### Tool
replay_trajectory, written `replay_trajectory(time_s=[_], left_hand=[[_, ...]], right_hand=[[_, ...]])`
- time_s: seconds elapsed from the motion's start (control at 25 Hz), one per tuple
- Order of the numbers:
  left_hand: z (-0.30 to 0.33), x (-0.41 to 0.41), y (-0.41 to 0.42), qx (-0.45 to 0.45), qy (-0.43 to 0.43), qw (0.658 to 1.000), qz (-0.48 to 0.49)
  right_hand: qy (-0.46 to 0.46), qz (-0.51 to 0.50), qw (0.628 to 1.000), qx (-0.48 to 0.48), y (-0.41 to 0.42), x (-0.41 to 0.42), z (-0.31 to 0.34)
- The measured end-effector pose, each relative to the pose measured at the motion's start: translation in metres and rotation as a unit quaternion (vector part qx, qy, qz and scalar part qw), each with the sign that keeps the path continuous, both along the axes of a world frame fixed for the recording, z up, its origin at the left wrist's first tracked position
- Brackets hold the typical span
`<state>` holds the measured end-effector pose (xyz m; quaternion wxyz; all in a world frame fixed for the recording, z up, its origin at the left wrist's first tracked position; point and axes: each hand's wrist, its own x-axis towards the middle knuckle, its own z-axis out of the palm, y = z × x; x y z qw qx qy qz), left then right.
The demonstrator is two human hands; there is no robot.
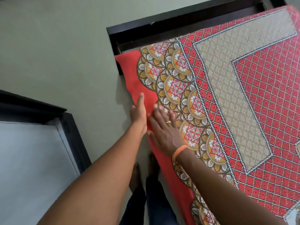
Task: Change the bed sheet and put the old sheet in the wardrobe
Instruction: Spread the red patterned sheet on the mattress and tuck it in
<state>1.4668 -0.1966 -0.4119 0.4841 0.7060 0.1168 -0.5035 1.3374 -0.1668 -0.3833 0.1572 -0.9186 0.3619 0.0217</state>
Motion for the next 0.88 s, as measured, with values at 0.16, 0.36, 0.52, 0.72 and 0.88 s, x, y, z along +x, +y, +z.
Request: replay_trajectory(time_s=[0.16, 0.36, 0.52, 0.72, 0.88], left_hand=[[-0.009, 0.026, -0.042, 0.04, -0.109, 0.993, -0.002], [-0.014, 0.039, -0.038, 0.08, -0.171, 0.982, -0.013], [-0.019, 0.064, -0.055, 0.095, -0.151, 0.983, -0.031], [0.0, 0.105, -0.129, 0.084, -0.105, 0.99, 0.031], [-0.027, 0.132, -0.156, 0.117, -0.056, 0.985, 0.116]], right_hand=[[-0.13, -0.096, 0.987, -0.024, -0.057, 0.014, 0.003], [0.052, -0.421, 0.906, 0.002, -0.147, 0.005, -0.016], [0.099, -0.351, 0.931, 0.01, -0.161, 0.058, -0.015], [0.101, -0.186, 0.977, -0.019, -0.178, 0.123, -0.012], [0.117, 0.0, 0.992, -0.036, -0.188, 0.162, -0.012]])
